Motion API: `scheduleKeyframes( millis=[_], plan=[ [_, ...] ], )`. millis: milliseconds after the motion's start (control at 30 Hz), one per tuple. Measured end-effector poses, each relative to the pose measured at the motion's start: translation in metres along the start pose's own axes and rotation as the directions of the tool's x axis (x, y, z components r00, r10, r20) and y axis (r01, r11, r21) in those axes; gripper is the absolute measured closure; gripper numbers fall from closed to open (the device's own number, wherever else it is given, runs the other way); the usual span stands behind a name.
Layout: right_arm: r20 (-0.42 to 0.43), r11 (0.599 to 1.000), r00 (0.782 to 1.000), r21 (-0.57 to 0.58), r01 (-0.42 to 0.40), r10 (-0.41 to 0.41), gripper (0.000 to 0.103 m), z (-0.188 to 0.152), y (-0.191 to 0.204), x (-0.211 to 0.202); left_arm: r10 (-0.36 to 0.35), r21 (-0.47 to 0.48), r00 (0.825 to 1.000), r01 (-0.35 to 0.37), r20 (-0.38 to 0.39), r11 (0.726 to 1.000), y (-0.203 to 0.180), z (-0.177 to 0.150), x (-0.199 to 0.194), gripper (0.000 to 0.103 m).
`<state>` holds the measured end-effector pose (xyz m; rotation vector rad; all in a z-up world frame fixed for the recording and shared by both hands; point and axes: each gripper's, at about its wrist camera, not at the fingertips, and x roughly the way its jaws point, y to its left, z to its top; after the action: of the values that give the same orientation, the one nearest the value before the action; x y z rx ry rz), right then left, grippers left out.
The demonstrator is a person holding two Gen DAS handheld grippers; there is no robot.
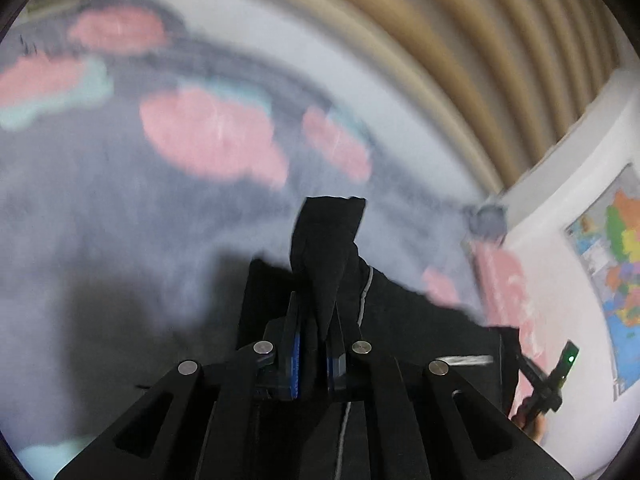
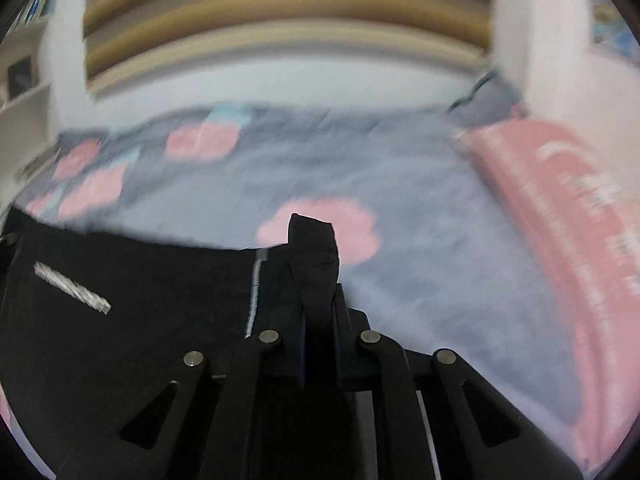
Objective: Fold large clothes
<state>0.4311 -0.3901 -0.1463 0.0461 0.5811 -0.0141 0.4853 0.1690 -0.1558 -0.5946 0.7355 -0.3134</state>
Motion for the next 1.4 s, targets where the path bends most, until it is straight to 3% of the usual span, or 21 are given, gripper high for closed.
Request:
scheduleKeyframes(
  millis=[67,133,200,333,400,467,533,667,733,767,833,900,967,1033,1067,1167,1200,1267,1333,1400],
  plan=[
    [0.056,0.999,0.998,0.004,0.042,-0.042,0.092,0.018,0.002,-0.019,-0.039,0.029,0.996,0.037,0.074,0.999,-0.019,0.012,-0.023,0.095],
    [0.108,0.992,0.987,-0.038,0.124,-0.12,0.092,0.034,0.016,-0.027,0.003,0.074,0.992,-0.012,0.126,0.997,-0.037,0.02,-0.03,0.094],
    [0.107,0.983,0.979,-0.032,0.18,-0.175,0.092,0.048,0.025,-0.016,0.081,0.085,0.984,-0.095,0.158,0.992,-0.049,0.03,-0.02,0.094],
    [-0.047,0.973,0.972,-0.026,0.23,-0.231,0.092,0.048,0.031,0.057,0.223,0.009,0.97,-0.225,0.092,0.974,-0.024,0.034,0.037,0.094],
    [-0.184,0.968,0.951,-0.055,0.244,-0.25,0.092,0.025,0.033,0.11,0.313,0.011,0.949,-0.314,0.019,0.949,-0.002,0.021,0.076,0.094],
    [-0.302,0.976,0.928,-0.072,0.206,-0.218,0.088,-0.005,0.032,0.151,0.335,-0.017,0.938,-0.338,-0.085,0.941,0.024,0.003,0.109,0.092],
    [-0.32,0.98,0.927,-0.05,0.191,-0.197,0.086,-0.017,0.029,0.164,0.3,-0.067,0.946,-0.309,-0.123,0.949,0.04,-0.006,0.122,0.09],
    [-0.334,0.99,0.934,0.013,0.137,-0.125,0.078,-0.018,0.016,0.167,0.327,-0.03,0.936,-0.333,-0.131,0.942,0.036,-0.005,0.124,0.085],
    [-0.318,0.993,0.944,0.049,0.104,-0.083,0.074,-0.018,0.013,0.157,0.301,-0.032,0.947,-0.306,-0.115,0.951,0.033,-0.004,0.115,0.082],
    [-0.307,0.994,0.95,0.064,0.085,-0.061,0.071,-0.018,0.012,0.148,0.282,-0.042,0.953,-0.288,-0.112,0.957,0.031,-0.002,0.105,0.08],
    [-0.258,0.996,0.966,0.088,0.03,-0.007,0.063,-0.014,0.006,0.118,0.255,-0.074,0.962,-0.263,-0.099,0.962,0.028,0.004,0.082,0.066],
    [-0.186,0.996,0.982,0.088,-0.022,0.039,0.05,-0.008,0.011,0.084,0.2,-0.075,0.979,-0.202,-0.037,0.976,0.013,0.008,0.05,0.064],
    [-0.107,0.992,0.988,0.072,-0.104,0.111,0.046,0.003,0.022,0.042,0.161,-0.022,0.987,-0.16,0.023,0.987,-0.016,0.01,0.018,0.059],
    [-0.07,0.984,0.982,0.043,-0.175,0.178,0.046,0.012,0.043,0.01,0.112,0.05,0.992,-0.115,0.052,0.992,-0.048,0.008,-0.003,0.037],
    [-0.07,0.978,0.976,0.025,-0.205,0.207,0.046,0.016,0.058,-0.004,0.079,0.097,0.996,-0.083,0.048,0.992,-0.071,0.003,-0.012,0.034],
    [-0.127,0.967,0.959,0.015,-0.255,0.255,0.046,0.021,0.101,-0.025,0.014,0.17,1.0,-0.014,0.002,0.985,-0.116,-0.014,-0.015,0.032],
    [-0.165,0.958,0.944,0.031,-0.284,0.286,0.046,0.02,0.117,-0.026,0.007,0.209,1.0,-0.002,-0.023,0.978,-0.133,-0.023,-0.011,0.032],
    [-0.231,0.943,0.914,0.064,-0.327,0.333,0.046,0.013,0.139,-0.019,0.049,0.285,0.995,-0.022,-0.089,0.958,-0.158,-0.043,0.007,0.032],
    [-0.278,0.955,0.914,0.058,-0.292,0.296,0.046,0.002,0.158,-0.006,0.123,0.322,0.981,-0.07,-0.147,0.944,-0.168,-0.065,0.034,0.032],
    [-0.329,0.98,0.925,0.002,-0.201,0.19,0.046,-0.017,0.174,0.022,0.184,0.318,0.962,-0.114,-0.201,0.941,-0.159,-0.084,0.066,0.032]
  ],
)
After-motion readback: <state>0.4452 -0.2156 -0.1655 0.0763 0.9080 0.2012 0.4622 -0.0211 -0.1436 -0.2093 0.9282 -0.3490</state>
